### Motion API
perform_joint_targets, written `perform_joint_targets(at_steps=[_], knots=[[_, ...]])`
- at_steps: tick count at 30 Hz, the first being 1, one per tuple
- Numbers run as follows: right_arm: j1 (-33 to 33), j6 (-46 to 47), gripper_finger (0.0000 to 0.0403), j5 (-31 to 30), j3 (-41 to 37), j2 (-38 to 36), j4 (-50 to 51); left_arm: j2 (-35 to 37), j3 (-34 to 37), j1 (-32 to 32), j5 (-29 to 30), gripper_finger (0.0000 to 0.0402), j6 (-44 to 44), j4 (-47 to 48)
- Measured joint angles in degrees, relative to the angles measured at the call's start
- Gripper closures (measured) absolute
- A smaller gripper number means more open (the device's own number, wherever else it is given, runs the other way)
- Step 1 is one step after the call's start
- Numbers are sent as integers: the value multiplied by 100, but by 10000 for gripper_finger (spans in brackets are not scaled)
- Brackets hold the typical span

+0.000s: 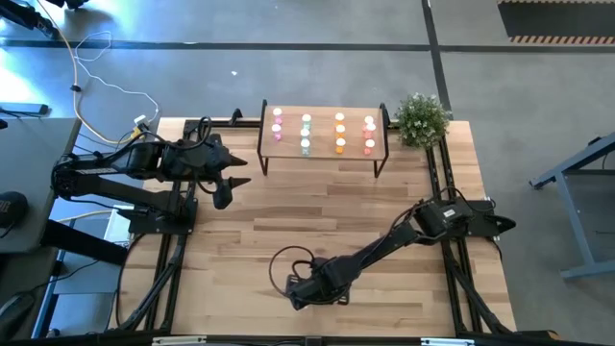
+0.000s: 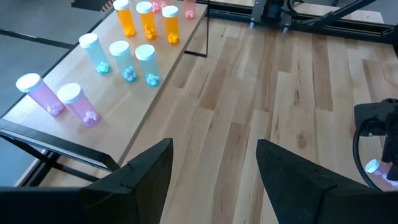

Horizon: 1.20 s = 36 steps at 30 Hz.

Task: Pick and place medicine bottles onto shelf by color
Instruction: Put the violet pill bottle on the shelf aligned with the other violet pill bottles

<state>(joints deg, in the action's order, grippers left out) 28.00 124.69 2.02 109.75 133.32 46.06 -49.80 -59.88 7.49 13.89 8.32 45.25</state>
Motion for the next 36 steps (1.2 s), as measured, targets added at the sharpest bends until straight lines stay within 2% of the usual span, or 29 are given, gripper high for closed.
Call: perform_joint_targets(at_steps=[13,23,27,32,36], knots=[[-122,-62,225,56,0,170,88,0,0,0,2,181,0,-1],[-124,-204,301,23,0,170,166,0,0,0,9,181,-51,0],[-128,-488,319,-46,0,170,151,0,0,0,11,181,-103,0],[-144,-883,317,-712,79,118,188,12,0,0,-199,181,-102,0],[-245,-1404,317,-1326,465,98,270,104,0,0,-503,181,-92,-1]])
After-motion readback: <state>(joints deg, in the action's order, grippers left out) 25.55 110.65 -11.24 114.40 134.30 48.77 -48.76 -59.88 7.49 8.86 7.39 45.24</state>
